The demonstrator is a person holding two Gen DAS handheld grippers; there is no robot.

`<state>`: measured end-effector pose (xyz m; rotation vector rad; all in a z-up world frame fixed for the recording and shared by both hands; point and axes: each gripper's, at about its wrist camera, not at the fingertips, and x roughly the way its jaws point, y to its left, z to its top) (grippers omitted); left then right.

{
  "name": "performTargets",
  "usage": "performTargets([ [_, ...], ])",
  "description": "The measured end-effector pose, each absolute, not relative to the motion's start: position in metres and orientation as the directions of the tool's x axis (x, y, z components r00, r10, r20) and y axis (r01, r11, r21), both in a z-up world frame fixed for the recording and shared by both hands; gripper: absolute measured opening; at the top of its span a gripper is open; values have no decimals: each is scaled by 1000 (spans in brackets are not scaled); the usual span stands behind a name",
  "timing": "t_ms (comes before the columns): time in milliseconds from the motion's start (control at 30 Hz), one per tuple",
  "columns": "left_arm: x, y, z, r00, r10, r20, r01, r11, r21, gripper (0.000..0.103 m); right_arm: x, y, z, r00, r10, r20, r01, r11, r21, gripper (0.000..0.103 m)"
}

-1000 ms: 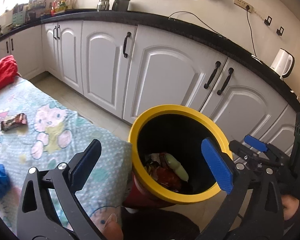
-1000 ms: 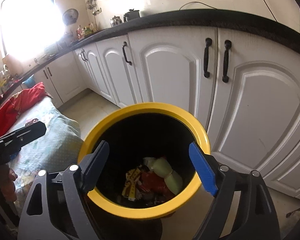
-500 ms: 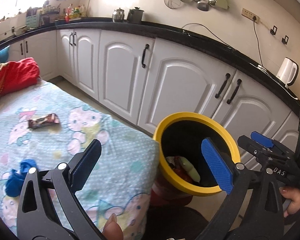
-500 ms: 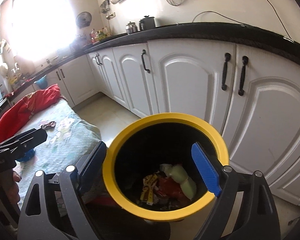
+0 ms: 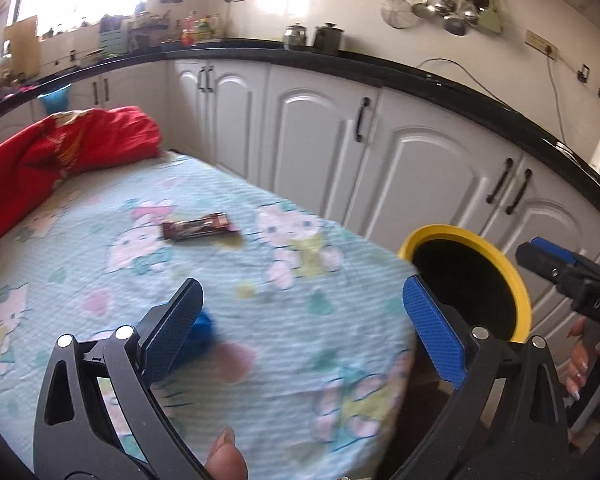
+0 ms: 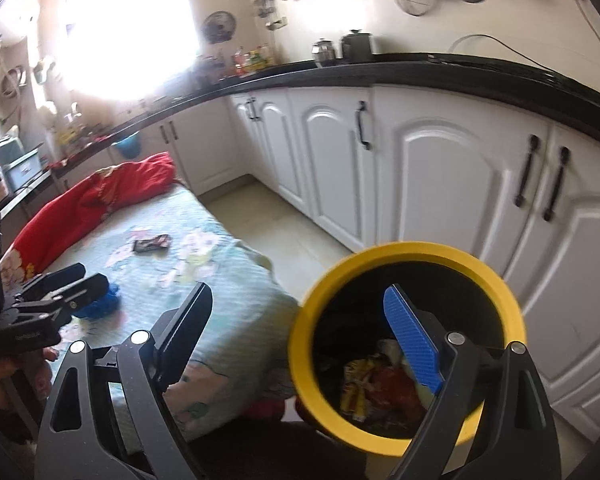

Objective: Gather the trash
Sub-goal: 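Move both tools back to the bed toward the blue glove and chocolate wrapper, then grasp the blue glove with the left tool while the right tool grasps the chocolate wrapper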

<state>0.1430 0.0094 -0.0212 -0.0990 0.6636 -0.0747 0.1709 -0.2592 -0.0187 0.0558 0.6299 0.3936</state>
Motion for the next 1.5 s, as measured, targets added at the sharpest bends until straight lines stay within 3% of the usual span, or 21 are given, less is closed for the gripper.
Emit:
performTargets([
  [667,129,91,-40,753,-28,-657,-66,991,-118,92,210,-133,-19,592,526,-610,-549,818,173,85],
  [1500,140,106,-80,666,-150,-731,-43,970,-238,24,309,23,-76,426,437,-792,-771,634,-65,85],
])
